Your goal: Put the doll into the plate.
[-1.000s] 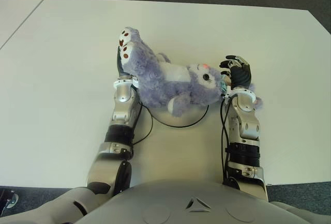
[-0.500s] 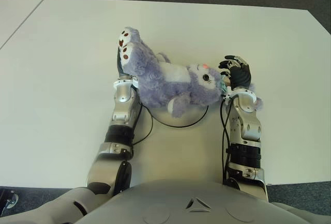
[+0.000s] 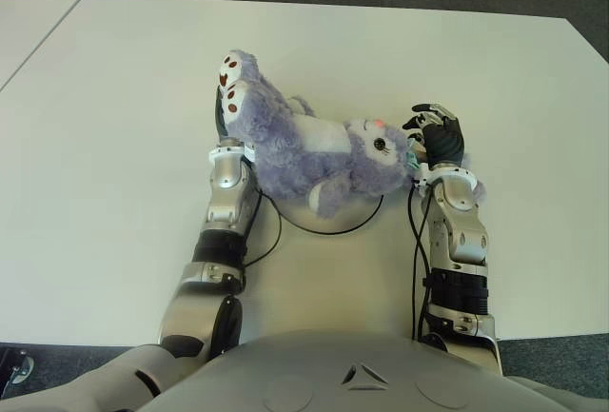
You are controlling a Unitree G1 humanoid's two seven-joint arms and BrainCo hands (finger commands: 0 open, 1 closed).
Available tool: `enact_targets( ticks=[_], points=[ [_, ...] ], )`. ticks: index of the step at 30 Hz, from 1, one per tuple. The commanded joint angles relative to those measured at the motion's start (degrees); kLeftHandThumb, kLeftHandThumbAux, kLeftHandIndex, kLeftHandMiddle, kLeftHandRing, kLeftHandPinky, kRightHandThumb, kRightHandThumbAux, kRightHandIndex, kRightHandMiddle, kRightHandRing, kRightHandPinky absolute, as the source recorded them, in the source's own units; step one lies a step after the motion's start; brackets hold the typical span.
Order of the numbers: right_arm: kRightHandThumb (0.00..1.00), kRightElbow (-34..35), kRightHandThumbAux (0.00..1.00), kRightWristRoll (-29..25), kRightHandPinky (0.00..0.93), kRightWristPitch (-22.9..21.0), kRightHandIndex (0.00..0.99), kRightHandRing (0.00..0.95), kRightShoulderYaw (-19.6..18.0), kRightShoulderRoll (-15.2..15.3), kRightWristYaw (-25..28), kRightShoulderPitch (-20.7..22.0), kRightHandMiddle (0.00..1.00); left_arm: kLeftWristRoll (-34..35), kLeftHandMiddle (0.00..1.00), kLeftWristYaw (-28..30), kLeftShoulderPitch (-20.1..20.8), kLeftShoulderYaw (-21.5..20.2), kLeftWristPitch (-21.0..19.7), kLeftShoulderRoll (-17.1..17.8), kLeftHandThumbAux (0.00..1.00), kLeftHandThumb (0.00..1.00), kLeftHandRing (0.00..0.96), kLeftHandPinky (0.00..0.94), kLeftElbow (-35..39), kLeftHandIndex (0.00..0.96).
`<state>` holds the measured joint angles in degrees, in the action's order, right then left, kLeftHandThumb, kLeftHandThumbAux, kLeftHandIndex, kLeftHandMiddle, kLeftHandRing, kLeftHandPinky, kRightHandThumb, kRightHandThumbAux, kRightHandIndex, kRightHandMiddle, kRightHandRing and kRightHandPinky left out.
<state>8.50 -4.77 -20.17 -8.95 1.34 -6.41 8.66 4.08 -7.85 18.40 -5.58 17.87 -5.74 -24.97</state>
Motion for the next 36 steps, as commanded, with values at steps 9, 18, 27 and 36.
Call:
enact_targets(
  ticks=[9, 18, 27, 36],
  points=[
    [0.718, -1.06, 0.713, -3.03, 0.866, 3.28, 0.441, 0.856, -1.11, 0.13, 4.28, -1.98, 0.861, 0.00, 0.868, 0.13, -5.91, 0.05, -0.13, -1.22, 0.772, 0.438, 0.867, 0.852, -3.10, 0.795],
    [0.717, -2.59, 0.714, -3.18, 0.871, 6.69, 0.441, 0.860, -1.76, -0.07, 4.99, -2.10, 0.866, -0.63, 0.869, -0.92, -5.75, -0.03, -0.86, -1.29, 0.756, 0.448, 0.865, 0.866, -3.05, 0.784],
    [0.716, -8.54, 0.715, 0.41, 0.879, 21.13, 0.441, 0.872, -0.14, 0.99, 6.54, -2.61, 0.879, -0.58, 0.862, -0.44, -4.41, -1.51, -1.36, 1.26, 0.754, 0.453, 0.863, 0.855, -6.07, 0.770],
    [0.709, -15.67, 0.717, -1.60, 0.873, 30.38, 0.440, 0.881, -0.85, 1.46, 10.80, -1.54, 0.886, -0.84, 0.848, -0.26, -3.66, -1.80, -1.55, 2.38, 0.768, 0.425, 0.854, 0.834, -8.10, 0.766]
  ],
)
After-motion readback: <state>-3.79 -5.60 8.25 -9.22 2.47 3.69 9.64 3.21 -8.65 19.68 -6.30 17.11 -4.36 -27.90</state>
